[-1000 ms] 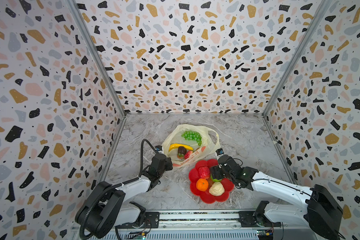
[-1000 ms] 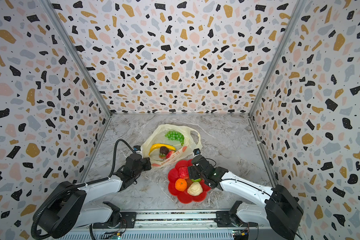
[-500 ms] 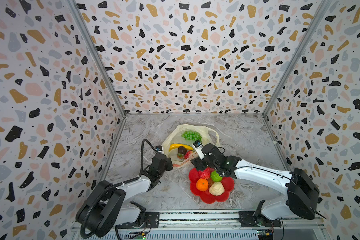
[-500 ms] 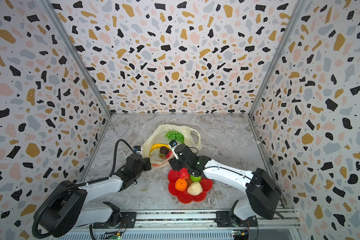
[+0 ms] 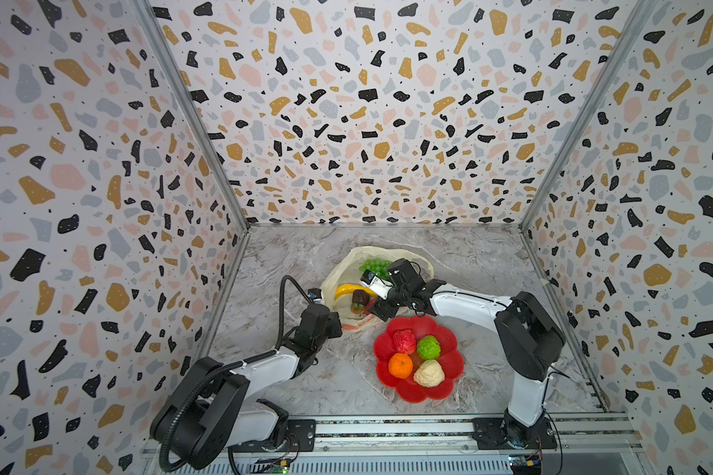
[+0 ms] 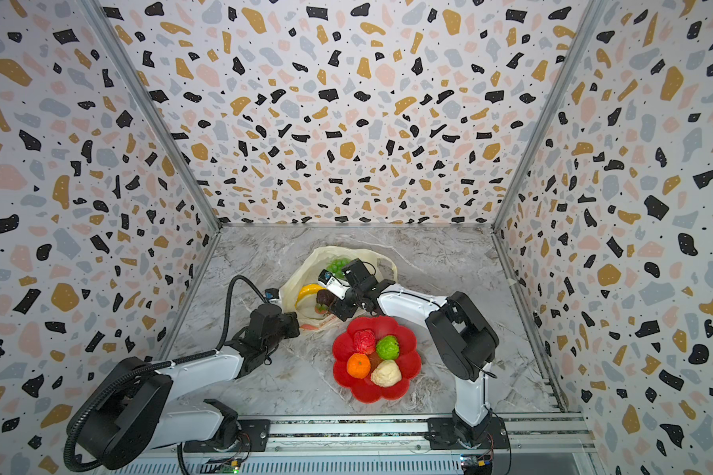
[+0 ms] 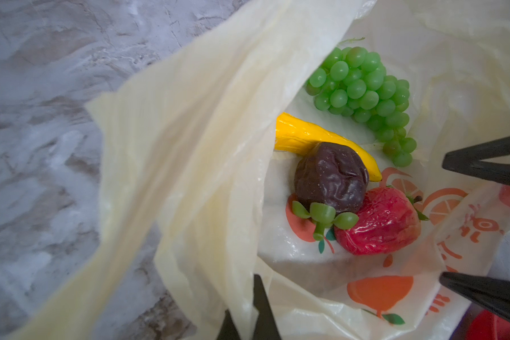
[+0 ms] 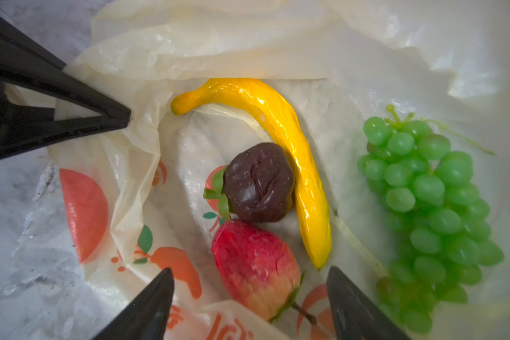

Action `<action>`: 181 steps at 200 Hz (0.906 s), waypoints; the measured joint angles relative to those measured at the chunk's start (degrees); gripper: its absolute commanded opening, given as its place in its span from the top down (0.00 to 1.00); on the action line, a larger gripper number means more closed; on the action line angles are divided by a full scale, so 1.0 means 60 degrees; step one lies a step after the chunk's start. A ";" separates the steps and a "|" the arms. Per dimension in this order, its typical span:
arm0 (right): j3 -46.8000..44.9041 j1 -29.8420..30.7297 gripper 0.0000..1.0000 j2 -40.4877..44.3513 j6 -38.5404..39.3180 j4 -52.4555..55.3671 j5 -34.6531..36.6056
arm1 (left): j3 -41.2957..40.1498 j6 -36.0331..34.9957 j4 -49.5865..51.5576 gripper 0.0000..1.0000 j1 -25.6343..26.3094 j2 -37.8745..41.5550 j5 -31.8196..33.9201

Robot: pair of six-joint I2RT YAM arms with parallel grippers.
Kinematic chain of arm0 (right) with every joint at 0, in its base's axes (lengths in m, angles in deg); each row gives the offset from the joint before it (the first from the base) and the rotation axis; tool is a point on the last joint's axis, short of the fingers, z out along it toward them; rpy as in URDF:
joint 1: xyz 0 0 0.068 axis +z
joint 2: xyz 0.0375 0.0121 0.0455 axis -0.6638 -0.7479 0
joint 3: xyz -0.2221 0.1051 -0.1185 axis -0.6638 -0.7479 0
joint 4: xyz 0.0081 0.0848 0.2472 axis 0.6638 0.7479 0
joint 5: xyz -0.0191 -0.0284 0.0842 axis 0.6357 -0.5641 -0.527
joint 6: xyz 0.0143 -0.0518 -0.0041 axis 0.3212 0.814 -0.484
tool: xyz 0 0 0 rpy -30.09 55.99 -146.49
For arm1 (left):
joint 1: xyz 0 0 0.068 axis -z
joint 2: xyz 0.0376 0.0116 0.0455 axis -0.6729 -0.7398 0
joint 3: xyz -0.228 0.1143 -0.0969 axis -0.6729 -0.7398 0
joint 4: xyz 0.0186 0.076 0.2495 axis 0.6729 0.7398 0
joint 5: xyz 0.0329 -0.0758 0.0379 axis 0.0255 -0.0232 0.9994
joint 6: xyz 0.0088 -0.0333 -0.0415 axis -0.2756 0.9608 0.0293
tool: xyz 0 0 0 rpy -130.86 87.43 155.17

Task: Take fruits out of the plastic bag
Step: Pick up the fruit from the plastic bag.

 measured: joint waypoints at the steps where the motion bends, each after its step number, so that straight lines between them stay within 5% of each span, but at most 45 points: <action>1: 0.0047 -0.0007 0.18 -0.0036 0.0040 0.0015 -0.0022 | 0.0000 0.0000 0.0000 0.99 0.0000 0.0000 0.0004; 58: 0.2178 -0.0066 0.18 -0.1545 0.1206 0.0543 -0.0860 | 0.0000 -0.0004 0.0018 0.99 -0.0015 0.0000 0.0000; 130: 0.2772 -0.0066 0.18 -0.2597 0.1818 0.1224 -0.1056 | 0.0102 -0.0015 0.0087 0.98 -0.0058 -0.0131 -0.0007; 181: 0.2812 -0.0062 0.30 -0.2718 0.1789 0.1147 -0.1013 | 0.0157 -0.0029 0.0084 0.98 -0.0058 -0.0193 -0.0015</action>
